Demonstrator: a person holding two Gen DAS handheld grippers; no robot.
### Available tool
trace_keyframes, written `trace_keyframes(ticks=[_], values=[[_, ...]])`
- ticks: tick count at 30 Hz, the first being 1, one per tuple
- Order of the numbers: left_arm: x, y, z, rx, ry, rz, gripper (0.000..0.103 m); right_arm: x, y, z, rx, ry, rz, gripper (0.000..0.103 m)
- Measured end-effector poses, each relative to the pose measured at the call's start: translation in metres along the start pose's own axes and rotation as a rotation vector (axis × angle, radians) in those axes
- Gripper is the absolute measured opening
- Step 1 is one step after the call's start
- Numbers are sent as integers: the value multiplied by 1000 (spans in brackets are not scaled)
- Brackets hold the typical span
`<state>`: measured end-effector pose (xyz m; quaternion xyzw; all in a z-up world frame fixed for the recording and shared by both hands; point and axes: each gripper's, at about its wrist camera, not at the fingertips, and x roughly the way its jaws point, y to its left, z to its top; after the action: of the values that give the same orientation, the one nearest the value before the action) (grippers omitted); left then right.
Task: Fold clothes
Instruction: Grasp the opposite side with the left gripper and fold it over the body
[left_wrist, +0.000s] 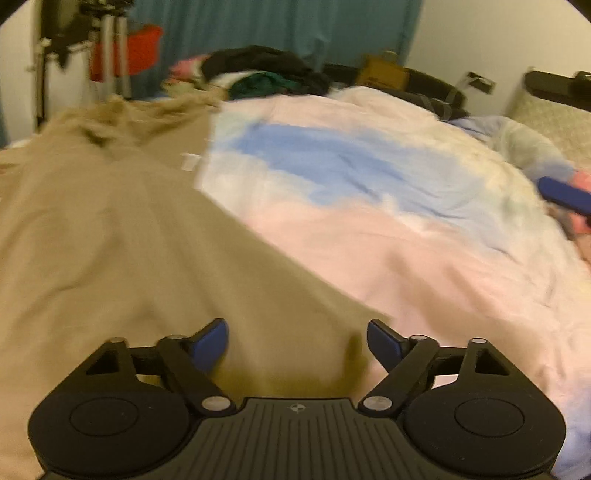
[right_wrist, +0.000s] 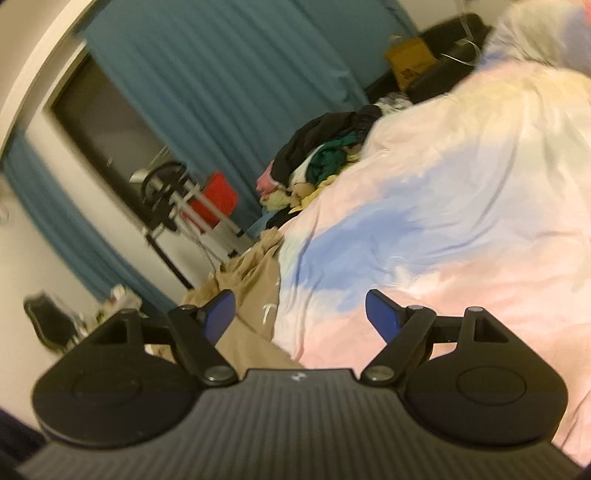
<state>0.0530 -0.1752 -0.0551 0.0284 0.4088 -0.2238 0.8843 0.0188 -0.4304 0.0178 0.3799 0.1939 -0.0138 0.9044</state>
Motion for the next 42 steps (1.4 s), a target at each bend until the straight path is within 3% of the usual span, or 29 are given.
trace_keyframes(ticks=[4, 8, 11, 12, 13, 15, 22, 25, 28, 32, 34, 37, 42], values=[[9, -19, 0, 55, -53, 23, 79, 7, -7, -1, 25, 21, 0, 81], [29, -33, -3, 92, -21, -5, 71, 16, -8, -4, 18, 48, -1, 81], [39, -40, -8, 122, -26, 12, 49, 23, -8, -6, 12, 68, -1, 81], [41, -41, -9, 119, -33, 3, 31, 26, -8, -7, 10, 74, -1, 81], [40, -40, -9, 116, -41, -1, 20, 28, -9, -8, 8, 81, -1, 81], [34, -36, -8, 97, -58, -4, 11, 29, -11, -8, 20, 83, -3, 81], [-46, 35, 8, -174, -85, -151, 9, 24, -10, -8, 34, 74, 4, 81], [-89, 84, 2, -285, -86, -167, 9, 26, -3, -12, 16, 90, 8, 81], [-117, 129, -12, -387, -58, -136, 8, 29, 8, -18, -24, 113, 12, 81], [-124, 181, -32, -519, 51, -52, 8, 37, 27, -30, -97, 157, 13, 81], [-120, 195, -37, -534, 98, 12, 8, 41, 37, -38, -137, 185, 18, 81], [-115, 207, -42, -542, 149, 45, 7, 48, 51, -54, -192, 235, 32, 81], [-118, 220, -48, -521, 177, 60, 7, 74, 53, -91, -89, 419, 151, 80]])
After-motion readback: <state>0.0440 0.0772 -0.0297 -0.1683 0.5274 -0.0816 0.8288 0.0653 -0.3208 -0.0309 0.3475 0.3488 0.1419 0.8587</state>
